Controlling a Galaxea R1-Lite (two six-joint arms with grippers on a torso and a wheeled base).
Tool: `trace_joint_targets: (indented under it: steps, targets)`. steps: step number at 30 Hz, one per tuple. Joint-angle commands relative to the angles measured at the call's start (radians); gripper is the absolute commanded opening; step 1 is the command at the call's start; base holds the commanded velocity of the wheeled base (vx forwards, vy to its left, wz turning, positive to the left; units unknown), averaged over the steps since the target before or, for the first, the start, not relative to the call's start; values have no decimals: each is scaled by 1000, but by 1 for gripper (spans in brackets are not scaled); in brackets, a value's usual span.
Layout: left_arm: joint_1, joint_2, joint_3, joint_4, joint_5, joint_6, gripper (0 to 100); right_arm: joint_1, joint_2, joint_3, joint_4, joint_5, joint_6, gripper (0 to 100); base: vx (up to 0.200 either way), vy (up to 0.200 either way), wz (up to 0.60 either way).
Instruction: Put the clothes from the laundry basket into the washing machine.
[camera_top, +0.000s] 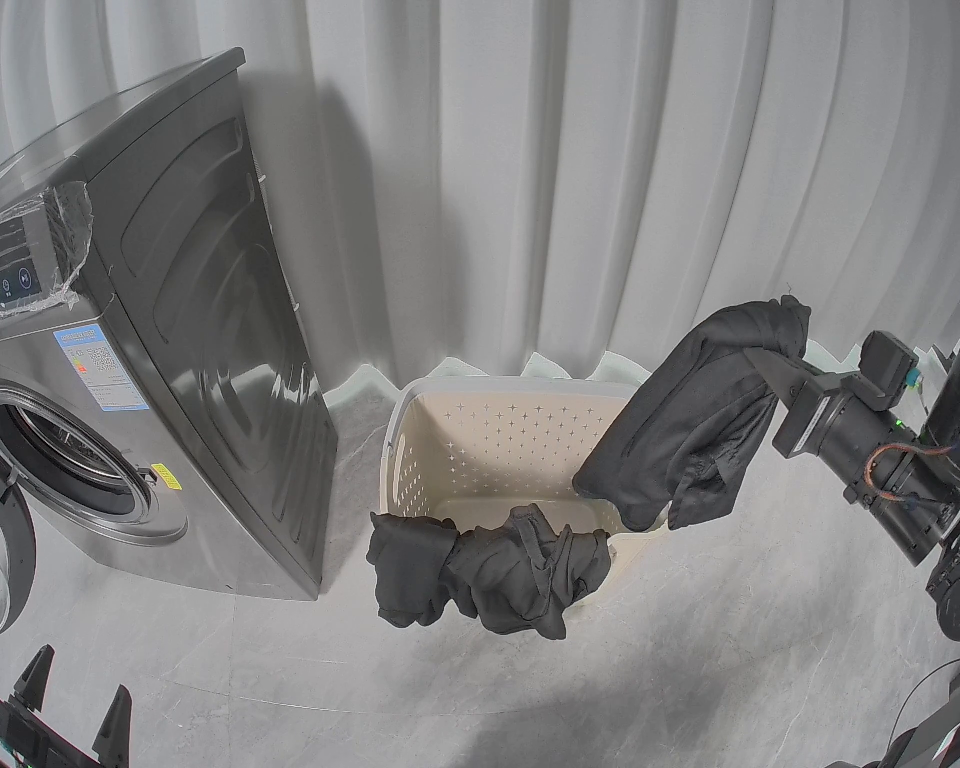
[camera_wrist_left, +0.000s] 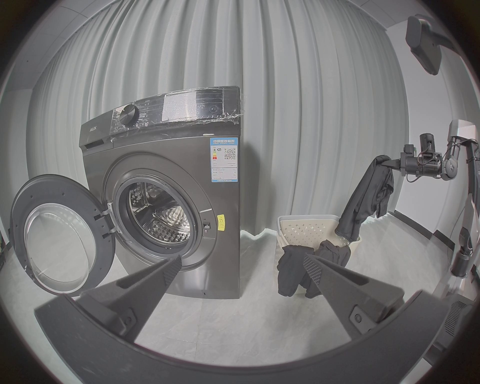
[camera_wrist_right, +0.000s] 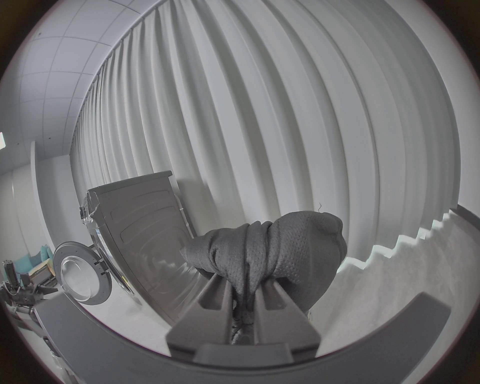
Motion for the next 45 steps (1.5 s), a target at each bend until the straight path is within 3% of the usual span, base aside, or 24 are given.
trace_joint_targets:
  steps: [1, 10, 19, 21, 45]
  targets:
    - [0, -16, 16, -1, 1, -12, 100, 4, -44, 21, -3, 2, -7, 0, -200, 0, 0]
    - [0, -16, 16, -1, 1, -12, 100, -9, -51, 52, -6, 13, -6, 0, -200, 0, 0]
    - [0, -16, 16, -1, -1, -14, 100, 5, -53, 75, -13, 22, -3, 0, 0, 0, 0]
    - [0, -16, 16, -1, -4, -15, 100, 5, -51, 86, -15, 38, -1, 0, 0, 200, 0]
    - [-2, -16, 16, -1, -4, -17, 100, 43, -42, 115, -16, 38, 11, 0, 0, 200, 0]
